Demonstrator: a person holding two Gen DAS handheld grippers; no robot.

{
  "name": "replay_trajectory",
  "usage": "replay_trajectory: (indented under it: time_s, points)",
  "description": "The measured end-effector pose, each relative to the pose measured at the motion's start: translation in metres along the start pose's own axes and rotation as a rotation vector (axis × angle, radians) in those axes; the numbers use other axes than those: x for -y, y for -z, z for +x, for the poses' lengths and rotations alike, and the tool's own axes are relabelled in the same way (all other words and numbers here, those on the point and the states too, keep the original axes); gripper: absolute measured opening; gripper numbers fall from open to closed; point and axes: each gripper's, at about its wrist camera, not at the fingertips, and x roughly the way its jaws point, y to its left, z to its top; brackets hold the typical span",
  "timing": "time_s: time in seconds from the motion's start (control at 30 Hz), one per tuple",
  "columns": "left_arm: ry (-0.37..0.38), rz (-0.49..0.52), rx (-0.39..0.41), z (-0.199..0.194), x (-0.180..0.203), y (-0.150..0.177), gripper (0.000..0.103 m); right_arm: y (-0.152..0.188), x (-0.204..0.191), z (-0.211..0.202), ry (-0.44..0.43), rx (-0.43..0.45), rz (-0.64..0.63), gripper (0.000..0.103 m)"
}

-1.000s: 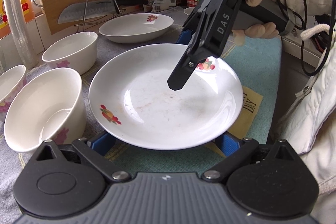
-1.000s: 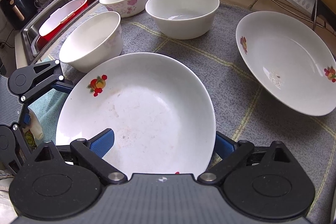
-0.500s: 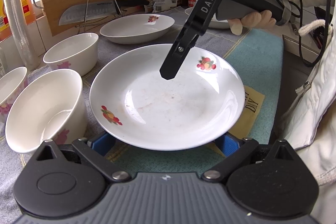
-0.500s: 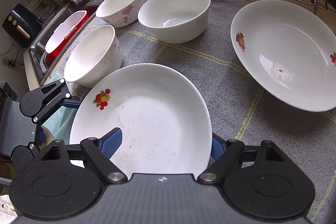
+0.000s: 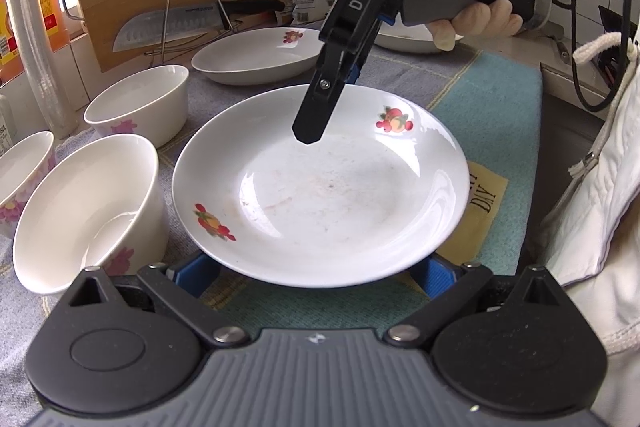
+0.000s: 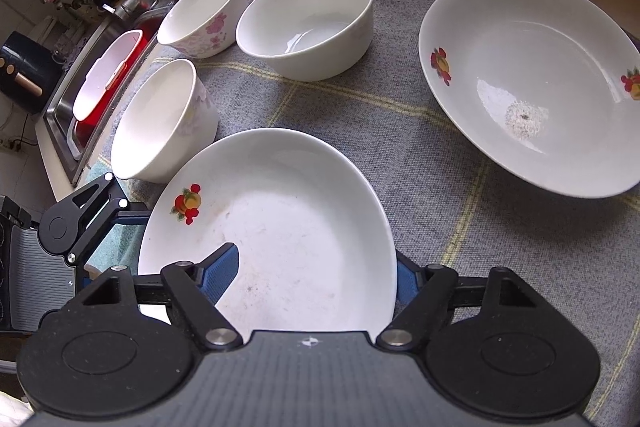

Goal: Organize plates and bowls
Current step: 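Lift the flowered plate by its rim with the left tool while the right tool presses its center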

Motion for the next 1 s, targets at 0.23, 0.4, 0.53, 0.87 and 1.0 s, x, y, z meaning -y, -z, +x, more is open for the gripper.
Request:
replay_trajectory:
  time_s: [0.23, 0.4, 0.53, 0.87, 1.0]
  points:
    - [0.000, 0.005, -0.003, 0.001, 0.000, -0.001, 0.099, 0.000, 0.002, 0.000, -0.012, -0.001, 0.022, 0.083]
    - [0.003, 0.010, -0.009, 0.001, 0.000, -0.003, 0.099, 0.001, 0.001, -0.001, -0.007, 0.001, 0.019, 0.083]
    - [0.004, 0.011, -0.010, 0.000, -0.001, -0.005, 0.099, 0.003, -0.001, -0.003, -0.005, 0.004, 0.011, 0.083]
    - [0.011, 0.011, -0.019, 0.001, 0.000, -0.013, 0.099, 0.008, 0.000, -0.014, -0.005, 0.025, -0.002, 0.083]
    - [0.015, 0.021, -0.019, 0.004, 0.001, -0.019, 0.099, 0.011, 0.006, -0.022, -0.005, 0.039, 0.002, 0.083]
